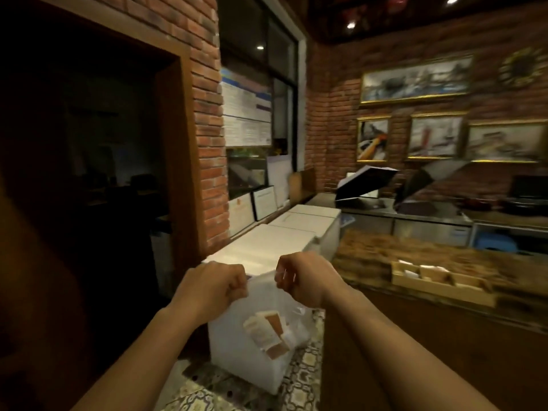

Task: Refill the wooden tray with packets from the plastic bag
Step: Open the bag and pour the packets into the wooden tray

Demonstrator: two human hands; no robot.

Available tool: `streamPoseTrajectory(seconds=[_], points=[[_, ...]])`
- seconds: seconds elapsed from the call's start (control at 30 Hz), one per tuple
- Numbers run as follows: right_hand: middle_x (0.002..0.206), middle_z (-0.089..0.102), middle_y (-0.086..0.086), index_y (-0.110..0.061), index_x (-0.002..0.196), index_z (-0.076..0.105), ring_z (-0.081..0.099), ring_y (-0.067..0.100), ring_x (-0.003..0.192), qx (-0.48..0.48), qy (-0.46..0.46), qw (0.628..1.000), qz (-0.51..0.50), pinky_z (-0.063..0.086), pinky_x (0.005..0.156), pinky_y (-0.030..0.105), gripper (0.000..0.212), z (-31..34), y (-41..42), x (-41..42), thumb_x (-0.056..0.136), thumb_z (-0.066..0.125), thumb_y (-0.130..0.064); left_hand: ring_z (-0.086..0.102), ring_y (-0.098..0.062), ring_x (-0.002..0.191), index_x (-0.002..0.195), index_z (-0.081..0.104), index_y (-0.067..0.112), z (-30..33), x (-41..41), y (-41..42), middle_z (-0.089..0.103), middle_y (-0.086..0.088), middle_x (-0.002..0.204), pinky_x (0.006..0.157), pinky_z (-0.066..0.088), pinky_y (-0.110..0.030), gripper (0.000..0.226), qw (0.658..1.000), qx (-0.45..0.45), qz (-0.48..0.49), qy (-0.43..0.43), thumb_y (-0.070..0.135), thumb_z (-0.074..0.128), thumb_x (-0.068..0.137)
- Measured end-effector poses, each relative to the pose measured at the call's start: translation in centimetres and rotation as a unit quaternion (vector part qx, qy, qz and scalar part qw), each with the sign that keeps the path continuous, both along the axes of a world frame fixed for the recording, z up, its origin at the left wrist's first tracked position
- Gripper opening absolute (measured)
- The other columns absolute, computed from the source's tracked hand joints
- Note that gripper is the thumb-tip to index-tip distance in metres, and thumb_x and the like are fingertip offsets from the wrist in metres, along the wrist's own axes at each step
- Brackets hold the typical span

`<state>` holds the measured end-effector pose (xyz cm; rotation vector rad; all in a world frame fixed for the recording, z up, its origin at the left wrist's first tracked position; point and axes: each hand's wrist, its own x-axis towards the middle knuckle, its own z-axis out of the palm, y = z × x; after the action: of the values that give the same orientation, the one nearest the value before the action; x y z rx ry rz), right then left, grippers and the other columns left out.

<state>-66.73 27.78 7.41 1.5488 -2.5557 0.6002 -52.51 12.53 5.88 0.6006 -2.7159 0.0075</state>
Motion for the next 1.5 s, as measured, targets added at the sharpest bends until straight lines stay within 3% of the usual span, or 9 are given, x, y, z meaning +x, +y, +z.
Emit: streamPoseTrajectory(seconds=[0.17,0.33,0.57,0.67,0.8,1.0,1.3,1.43,1.5], points=[[0.083,0.057,-0.016,-0.027,0.104,0.069,0.055,0.004,0.076,-0.018,0.005,0.998,-0.067,0.034,0.06,0.013,0.013,-0.9,8.1,-6.1,0.092,0.071,-0.022,0.067,-0.01,0.088,0.096,0.07,0.037,0.1,-7.6,5.5,0.076,0.014,0.093,0.082,0.056,-0.038,0.012,0.996,0.031,-0.081,-0.003,0.047,0.068,0.09],[0.092,0.068,-0.011,-0.031,0.1,0.068,0.064,0.008,0.084,-0.038,-0.004,0.994,-0.102,0.057,0.075,0.029,0.01,-1.1,13.2,-9.1,0.092,0.071,-0.027,0.068,-0.009,0.087,0.098,0.07,0.038,0.3,-11.9,9.7,0.075,0.015,0.092,0.079,0.054,-0.034,0.017,0.992,0.014,-0.123,0.006,0.052,0.07,0.088],[0.087,0.067,-0.01,-0.033,0.088,0.064,0.063,0.01,0.08,-0.034,0.023,0.986,-0.161,0.059,0.076,0.037,0.007,-2.0,19.4,-11.4,0.091,0.069,-0.03,0.067,-0.007,0.083,0.098,0.07,0.039,0.4,-16.4,14.9,0.073,0.017,0.087,0.081,0.057,-0.036,0.011,0.985,0.019,-0.174,-0.009,0.046,0.071,0.09],[0.086,0.069,-0.008,-0.028,0.09,0.067,0.065,0.013,0.079,-0.037,0.039,0.981,-0.187,0.06,0.074,0.04,0.001,-2.3,22.0,-12.4,0.091,0.067,-0.028,0.064,-0.003,0.077,0.092,0.066,0.041,0.4,-18.1,17.3,0.07,0.018,0.083,0.073,0.053,-0.029,0.006,0.979,0.025,-0.201,-0.01,0.043,0.071,0.091],[0.089,0.07,-0.007,-0.029,0.092,0.068,0.066,0.013,0.081,-0.031,0.04,0.975,-0.215,0.061,0.075,0.038,0.003,-2.4,25.3,-13.7,0.091,0.068,-0.026,0.058,0.003,0.071,0.088,0.061,0.044,0.2,-20.4,20.3,0.067,0.02,0.078,0.061,0.039,-0.019,0.009,0.97,0.027,-0.239,-0.015,0.043,0.07,0.092],[0.097,0.068,-0.009,-0.031,0.098,0.068,0.064,0.011,0.088,-0.032,0.028,0.968,-0.248,0.058,0.078,0.034,0.009,-3.3,29.1,-15.7,0.09,0.072,-0.029,0.064,0.0,0.082,0.097,0.067,0.041,-0.5,-24.1,23.4,0.069,0.018,0.086,0.079,0.056,-0.03,0.007,0.959,0.029,-0.282,-0.02,0.044,0.07,0.091],[0.094,0.07,-0.011,-0.029,0.099,0.07,0.066,0.009,0.086,-0.019,0.009,0.954,-0.299,0.06,0.078,0.034,0.009,-3.5,31.1,-19.4,0.09,0.071,-0.028,0.065,-0.005,0.086,0.101,0.071,0.036,-1.0,-29.8,24.8,0.071,0.016,0.092,0.08,0.057,-0.033,0.011,0.941,0.037,-0.337,-0.02,0.04,0.072,0.091],[0.091,0.069,-0.011,-0.031,0.102,0.07,0.064,0.009,0.083,-0.007,0.009,0.949,-0.316,0.057,0.074,0.029,0.011,-3.1,30.8,-21.3,0.091,0.07,-0.028,0.058,-0.002,0.085,0.103,0.07,0.034,-0.9,-32.7,24.4,0.059,0.017,0.09,0.073,0.051,-0.025,0.01,0.932,0.083,-0.353,-0.016,0.034,0.07,0.093],[0.093,0.068,-0.01,-0.03,0.105,0.07,0.062,0.01,0.083,0.004,0.018,0.945,-0.326,0.054,0.073,0.029,0.013,-2.9,30.5,-22.5,0.092,0.068,-0.029,0.058,-0.004,0.088,0.099,0.068,0.037,-0.6,-34.3,24.2,0.057,0.019,0.09,0.08,0.052,-0.029,0.006,0.93,0.087,-0.356,-0.024,0.036,0.07,0.093]])
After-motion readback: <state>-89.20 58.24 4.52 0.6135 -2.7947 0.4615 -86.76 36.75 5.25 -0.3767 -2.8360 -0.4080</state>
